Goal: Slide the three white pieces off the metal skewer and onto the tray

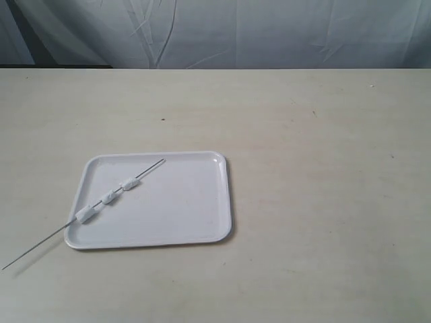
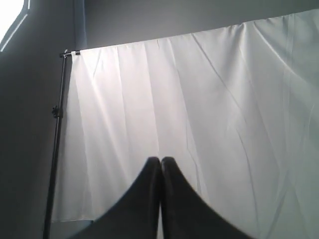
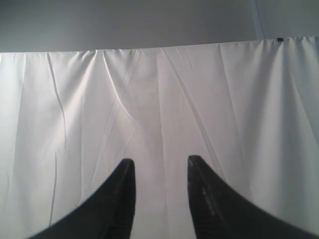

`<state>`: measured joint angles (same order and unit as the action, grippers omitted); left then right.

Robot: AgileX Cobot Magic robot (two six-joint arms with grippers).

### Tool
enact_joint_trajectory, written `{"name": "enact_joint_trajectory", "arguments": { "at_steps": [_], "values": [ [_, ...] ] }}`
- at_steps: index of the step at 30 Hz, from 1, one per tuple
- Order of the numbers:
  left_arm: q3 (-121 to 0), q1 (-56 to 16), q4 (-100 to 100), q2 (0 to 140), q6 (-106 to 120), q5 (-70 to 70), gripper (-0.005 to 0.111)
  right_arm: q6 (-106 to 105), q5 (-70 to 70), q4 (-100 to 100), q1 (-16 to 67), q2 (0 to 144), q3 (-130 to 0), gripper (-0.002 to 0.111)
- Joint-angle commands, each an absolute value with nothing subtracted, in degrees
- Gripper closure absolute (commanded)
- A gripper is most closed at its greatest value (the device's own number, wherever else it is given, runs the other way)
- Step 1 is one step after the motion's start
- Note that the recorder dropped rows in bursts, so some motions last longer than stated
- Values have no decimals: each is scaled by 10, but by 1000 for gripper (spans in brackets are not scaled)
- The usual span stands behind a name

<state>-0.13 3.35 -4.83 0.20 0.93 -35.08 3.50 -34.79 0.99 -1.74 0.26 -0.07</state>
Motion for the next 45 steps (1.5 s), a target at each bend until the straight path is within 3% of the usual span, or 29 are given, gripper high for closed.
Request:
{"name": "enact_joint_trajectory", "arguments": {
  "at_steps": [1, 5, 9, 18, 20, 22, 26, 32, 35, 39, 41, 42, 45],
  "values": [
    [0, 33, -56, 0, -147, -382, 107, 126, -354, 9, -16, 0, 0, 74],
    [-55, 33, -85, 0, -178, -382, 107, 204, -259, 9, -9, 0, -47, 79],
    [-147, 33, -129, 44, -174, -330, 107, 210, -124, 23, 13, 38, -156, 96],
    [-321, -20, -242, 315, -192, -61, 107, 210, 59, 21, 84, 298, -397, 91],
    [-348, -44, -242, 370, -194, 40, 107, 210, 120, 8, 102, 353, -441, 95],
    [-362, -66, -235, 421, -194, 123, 107, 207, 186, 0, 120, 410, -477, 107],
    [-373, -104, -135, 528, -129, 263, 107, 150, 250, -23, 147, 507, -514, 109],
    [-373, -116, 111, 660, 205, 442, 107, 50, 267, -98, 155, 631, -518, 109],
    [-373, -116, 107, 701, 262, 493, 106, -42, 312, -162, 155, 685, -518, 109],
    [-373, -116, 33, 736, 261, 514, 88, -194, 393, -266, 155, 779, -518, 109],
    [-373, -116, -8, 740, 285, 519, 70, -237, 402, -298, 155, 815, -518, 108],
    [-373, -116, -10, 740, 303, 513, 65, -261, 399, -321, 155, 837, -518, 103],
    [-373, -116, -6, 769, 350, 512, 65, -321, 391, -402, 155, 875, -518, 83]
  ]
}}
